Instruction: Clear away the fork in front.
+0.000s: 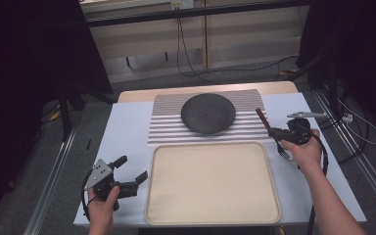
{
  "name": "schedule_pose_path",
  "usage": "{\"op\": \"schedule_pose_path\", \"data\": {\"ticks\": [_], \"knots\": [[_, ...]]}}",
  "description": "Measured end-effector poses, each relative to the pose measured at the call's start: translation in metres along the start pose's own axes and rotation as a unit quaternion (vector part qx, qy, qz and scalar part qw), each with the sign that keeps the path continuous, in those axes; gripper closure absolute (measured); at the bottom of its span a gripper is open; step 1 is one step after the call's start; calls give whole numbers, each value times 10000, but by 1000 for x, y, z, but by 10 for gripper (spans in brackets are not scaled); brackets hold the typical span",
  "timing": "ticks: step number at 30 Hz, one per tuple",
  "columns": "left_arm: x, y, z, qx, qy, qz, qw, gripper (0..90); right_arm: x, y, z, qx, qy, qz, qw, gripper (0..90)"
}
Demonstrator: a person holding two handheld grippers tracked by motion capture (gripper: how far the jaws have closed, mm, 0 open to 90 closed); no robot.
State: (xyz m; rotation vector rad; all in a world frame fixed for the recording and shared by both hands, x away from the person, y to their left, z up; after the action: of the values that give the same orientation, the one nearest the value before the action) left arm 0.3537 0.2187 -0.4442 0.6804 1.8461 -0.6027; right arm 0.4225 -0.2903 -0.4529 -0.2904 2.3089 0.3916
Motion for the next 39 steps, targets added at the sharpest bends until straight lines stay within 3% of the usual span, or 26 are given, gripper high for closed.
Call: {"op": "schedule_pose_path", "data": {"ticks": [6,9,17,23,26,33,39], "knots": [[-1,-4,2,54,55,45,10000,33,5,33,-15,-492,-519,-62,9974,789],[-1,-8,2,86,124,106,9998,32,10,54,-18,-640,-619,-253,9957,789],[-10,-19,4,240,121,69,9996,32,25,101,-24,-1157,-912,-404,9883,788],[-23,-27,13,395,97,103,9991,31,27,109,-23,-1240,-1039,-421,9859,788],[-27,-31,18,396,204,103,9990,31,27,112,-24,-1262,-1076,-467,9850,788],[-36,-39,28,513,156,-8,9986,31,30,121,-27,-1307,-1180,-578,9827,788],[-42,-49,38,604,221,89,9979,31,32,126,-29,-1368,-1261,-549,9810,787]]}}
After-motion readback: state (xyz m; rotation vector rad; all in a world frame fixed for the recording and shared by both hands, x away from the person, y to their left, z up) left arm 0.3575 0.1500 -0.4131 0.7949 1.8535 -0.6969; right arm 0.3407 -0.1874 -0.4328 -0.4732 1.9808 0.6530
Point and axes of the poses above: each handheld gripper's, and its own axes: z roughly forward along the jaws, x roughly out of its underside, y roughly to its left, the point moved 5 cm from there along z, roughly forward along the jaws, and after that the axes turned 5 degrees about y, right-handed, at the moved point
